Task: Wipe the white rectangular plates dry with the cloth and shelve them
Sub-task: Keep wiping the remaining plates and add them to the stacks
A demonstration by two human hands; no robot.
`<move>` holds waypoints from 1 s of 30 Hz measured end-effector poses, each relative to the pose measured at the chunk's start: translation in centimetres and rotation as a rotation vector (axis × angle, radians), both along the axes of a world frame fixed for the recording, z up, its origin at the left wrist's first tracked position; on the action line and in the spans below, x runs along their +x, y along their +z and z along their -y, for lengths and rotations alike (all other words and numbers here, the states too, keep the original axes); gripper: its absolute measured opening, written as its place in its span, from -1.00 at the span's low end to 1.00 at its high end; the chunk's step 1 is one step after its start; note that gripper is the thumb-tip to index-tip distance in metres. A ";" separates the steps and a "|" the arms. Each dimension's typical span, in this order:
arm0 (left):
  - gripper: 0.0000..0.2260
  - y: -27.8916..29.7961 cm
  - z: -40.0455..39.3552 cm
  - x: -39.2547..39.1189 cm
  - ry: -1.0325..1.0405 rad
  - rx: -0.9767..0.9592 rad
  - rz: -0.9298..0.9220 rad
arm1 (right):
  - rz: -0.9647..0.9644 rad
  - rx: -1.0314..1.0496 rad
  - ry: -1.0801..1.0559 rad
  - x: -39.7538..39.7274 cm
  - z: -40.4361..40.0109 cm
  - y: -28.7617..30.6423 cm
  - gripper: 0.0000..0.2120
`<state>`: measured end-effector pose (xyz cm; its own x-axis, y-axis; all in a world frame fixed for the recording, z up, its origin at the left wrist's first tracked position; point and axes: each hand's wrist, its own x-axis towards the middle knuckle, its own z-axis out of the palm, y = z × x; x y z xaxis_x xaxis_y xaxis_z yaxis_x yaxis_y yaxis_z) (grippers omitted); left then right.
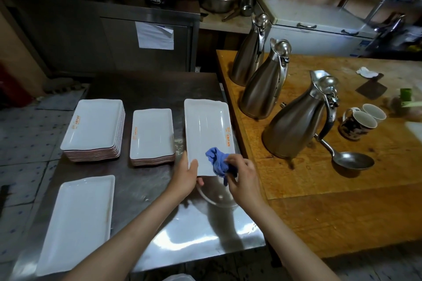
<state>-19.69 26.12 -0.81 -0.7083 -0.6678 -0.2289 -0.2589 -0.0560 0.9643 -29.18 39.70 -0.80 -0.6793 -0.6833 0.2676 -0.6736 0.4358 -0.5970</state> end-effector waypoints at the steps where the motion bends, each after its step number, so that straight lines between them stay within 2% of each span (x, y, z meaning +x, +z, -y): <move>1: -0.82 0.0 0.0 0.1 -0.007 0.001 0.003 | 0.029 0.006 -0.004 -0.1 0.0 0.2 -0.68; 4: -0.83 0.0 -0.2 0.3 -0.022 0.025 0.008 | -0.043 -0.018 0.017 -0.9 0.2 0.1 -0.76; 16: -0.83 0.7 -0.5 1.0 -0.136 0.015 0.017 | -0.132 -0.054 -0.062 -4.8 3.2 2.1 -0.77; 30: -0.76 1.1 -1.1 2.1 -0.267 0.001 0.064 | -0.046 -0.002 -0.141 -8.3 4.8 3.6 -0.75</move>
<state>-17.63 27.20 0.32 -0.8434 -0.4590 -0.2793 -0.3248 0.0214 0.9456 -37.46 34.86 2.81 -0.7554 -0.5816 0.3020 -0.6326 0.5268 -0.5677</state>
